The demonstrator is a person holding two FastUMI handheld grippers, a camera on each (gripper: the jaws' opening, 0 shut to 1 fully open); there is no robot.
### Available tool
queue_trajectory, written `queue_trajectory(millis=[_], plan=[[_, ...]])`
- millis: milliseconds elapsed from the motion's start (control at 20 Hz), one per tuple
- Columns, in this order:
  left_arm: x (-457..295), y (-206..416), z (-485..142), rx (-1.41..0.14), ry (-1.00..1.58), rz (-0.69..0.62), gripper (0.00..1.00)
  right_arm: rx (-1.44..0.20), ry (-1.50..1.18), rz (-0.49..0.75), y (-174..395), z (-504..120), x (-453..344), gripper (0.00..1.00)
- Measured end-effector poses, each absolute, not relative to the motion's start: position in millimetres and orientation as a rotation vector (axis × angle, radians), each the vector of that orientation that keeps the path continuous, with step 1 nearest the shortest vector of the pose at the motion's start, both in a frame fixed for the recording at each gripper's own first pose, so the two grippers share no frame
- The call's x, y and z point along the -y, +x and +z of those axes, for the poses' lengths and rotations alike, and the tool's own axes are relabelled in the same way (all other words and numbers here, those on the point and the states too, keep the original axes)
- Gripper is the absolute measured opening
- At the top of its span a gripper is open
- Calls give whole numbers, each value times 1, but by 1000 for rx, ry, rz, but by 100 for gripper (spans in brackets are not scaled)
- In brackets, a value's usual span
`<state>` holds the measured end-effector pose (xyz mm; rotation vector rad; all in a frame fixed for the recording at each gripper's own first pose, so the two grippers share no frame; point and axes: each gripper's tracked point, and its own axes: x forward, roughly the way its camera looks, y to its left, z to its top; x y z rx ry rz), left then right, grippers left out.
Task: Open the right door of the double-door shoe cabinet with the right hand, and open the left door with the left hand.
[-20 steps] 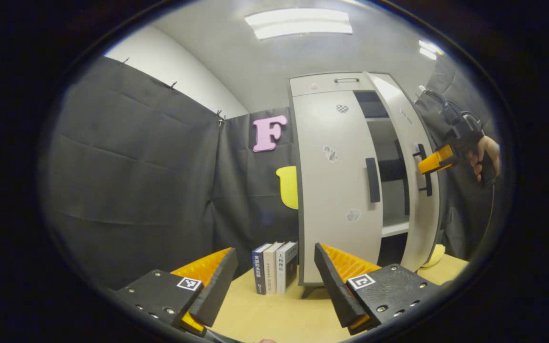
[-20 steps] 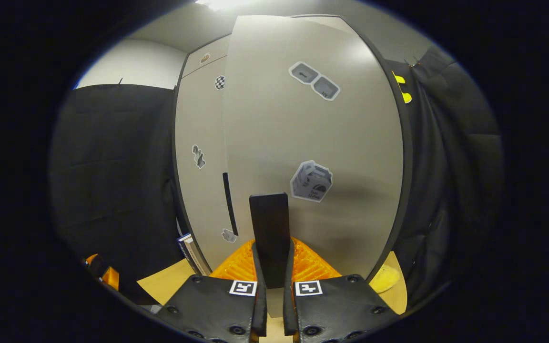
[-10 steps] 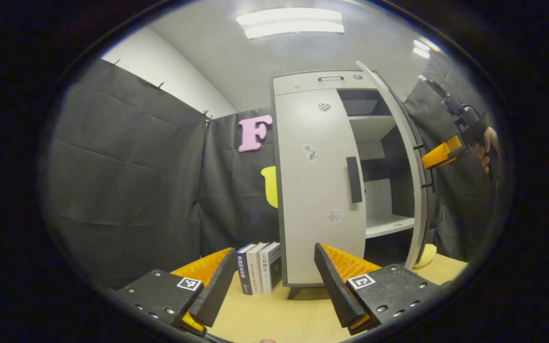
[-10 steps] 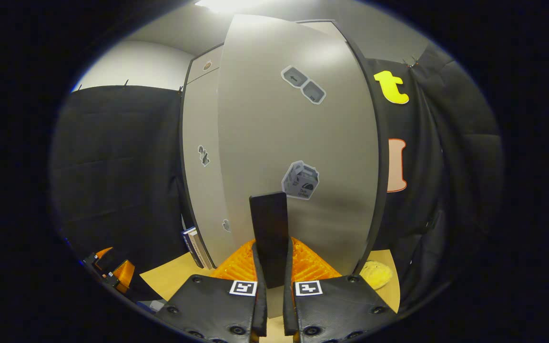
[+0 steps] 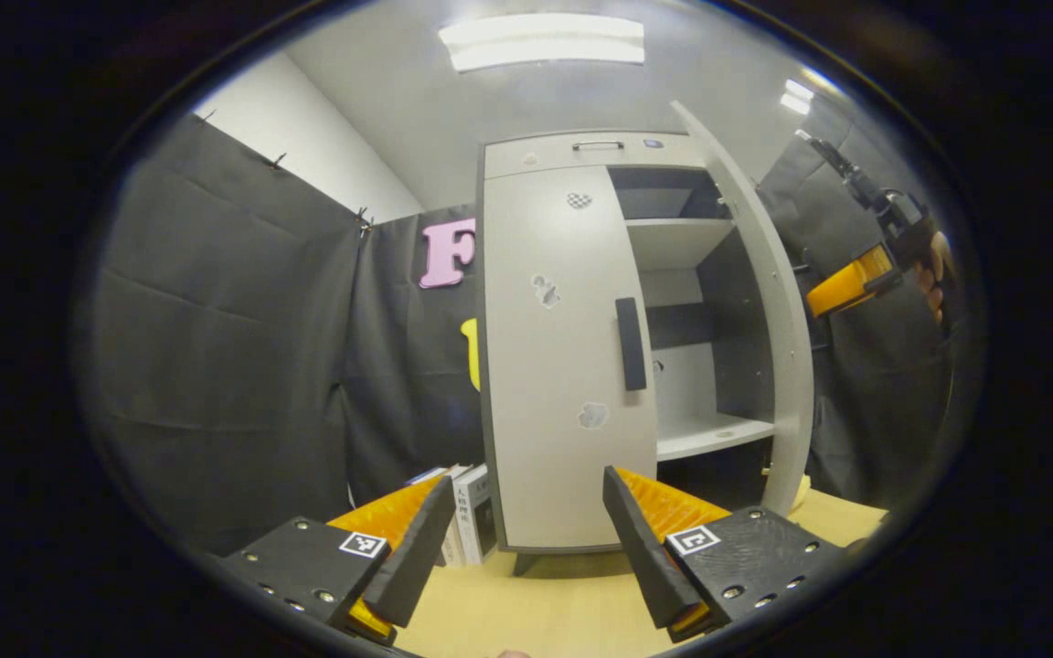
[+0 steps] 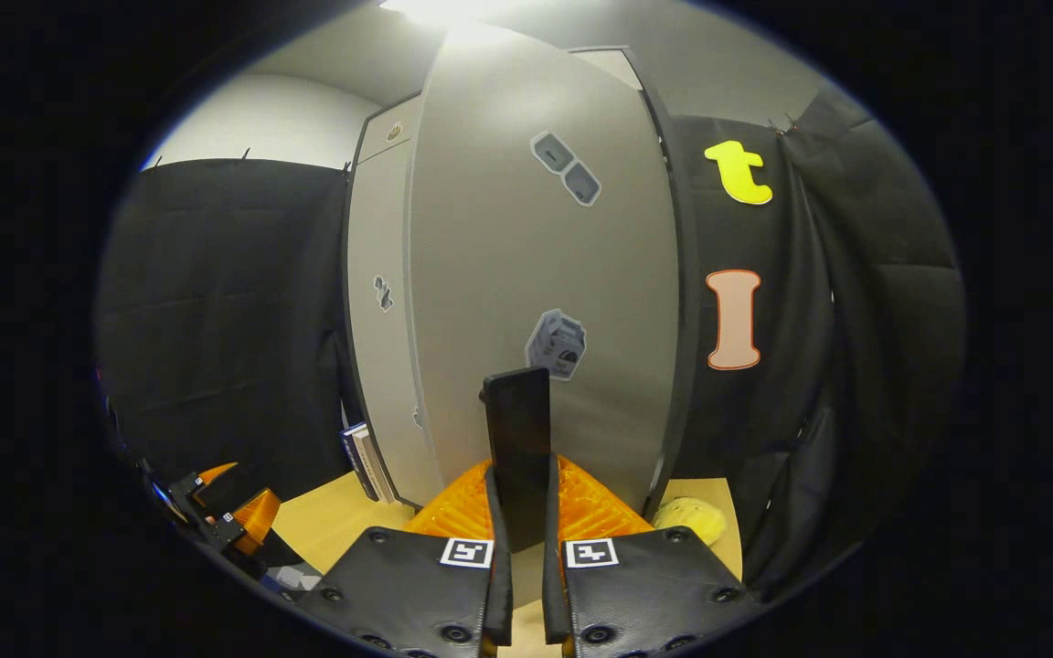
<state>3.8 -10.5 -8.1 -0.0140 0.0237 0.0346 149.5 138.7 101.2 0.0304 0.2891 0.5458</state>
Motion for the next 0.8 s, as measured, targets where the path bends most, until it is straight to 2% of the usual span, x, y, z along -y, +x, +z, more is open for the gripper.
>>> queue_trajectory(millis=[800], plan=[[75, -1, -1, -20, -10, -65, 95, -276, 24, 420, 146, 99, -56, 13]])
